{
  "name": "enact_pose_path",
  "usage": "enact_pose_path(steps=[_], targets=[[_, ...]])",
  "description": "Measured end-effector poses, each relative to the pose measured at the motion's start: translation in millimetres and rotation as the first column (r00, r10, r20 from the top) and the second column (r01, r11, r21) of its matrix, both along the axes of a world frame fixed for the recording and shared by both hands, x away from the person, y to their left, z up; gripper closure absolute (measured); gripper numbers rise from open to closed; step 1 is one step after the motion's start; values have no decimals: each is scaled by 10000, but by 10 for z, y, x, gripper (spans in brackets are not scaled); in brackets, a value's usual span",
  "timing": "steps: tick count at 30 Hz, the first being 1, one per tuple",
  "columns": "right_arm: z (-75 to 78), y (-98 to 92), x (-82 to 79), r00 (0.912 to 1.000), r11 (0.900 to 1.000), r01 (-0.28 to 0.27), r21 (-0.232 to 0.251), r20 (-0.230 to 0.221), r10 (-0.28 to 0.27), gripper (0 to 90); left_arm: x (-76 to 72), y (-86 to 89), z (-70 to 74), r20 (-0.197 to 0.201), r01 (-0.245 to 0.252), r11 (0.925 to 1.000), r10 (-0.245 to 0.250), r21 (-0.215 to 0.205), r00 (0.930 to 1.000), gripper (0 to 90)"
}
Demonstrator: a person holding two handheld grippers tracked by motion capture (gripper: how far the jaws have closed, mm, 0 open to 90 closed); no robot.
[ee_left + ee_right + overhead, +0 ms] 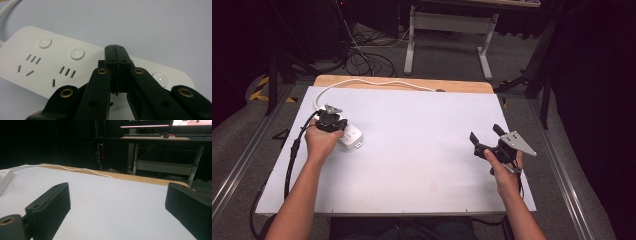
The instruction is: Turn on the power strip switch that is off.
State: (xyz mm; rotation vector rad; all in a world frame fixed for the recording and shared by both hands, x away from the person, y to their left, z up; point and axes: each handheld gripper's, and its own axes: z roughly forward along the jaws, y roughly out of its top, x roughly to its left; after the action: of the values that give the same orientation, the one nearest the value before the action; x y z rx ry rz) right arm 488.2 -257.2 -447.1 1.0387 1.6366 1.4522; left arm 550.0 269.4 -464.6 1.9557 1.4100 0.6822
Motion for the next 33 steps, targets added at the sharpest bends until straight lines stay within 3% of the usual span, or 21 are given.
enact_pose_path(steps=[4, 21, 33], targets=[[-3, 1, 5, 10000, 10000, 29, 11, -35, -29, 64, -12, -19, 12, 83, -21, 9998, 19, 220, 10000, 900], [-2, -1, 9, 10000, 10000, 9, 28, -6, -9, 64, -13, -4, -9, 292, -12, 9998, 7, 183, 9996, 900], [12, -2, -20, 10000, 10000, 21, 0, 59, -21, 66, -16, 6, -18, 463, 10, 9998, -1, -195, 9989, 900]])
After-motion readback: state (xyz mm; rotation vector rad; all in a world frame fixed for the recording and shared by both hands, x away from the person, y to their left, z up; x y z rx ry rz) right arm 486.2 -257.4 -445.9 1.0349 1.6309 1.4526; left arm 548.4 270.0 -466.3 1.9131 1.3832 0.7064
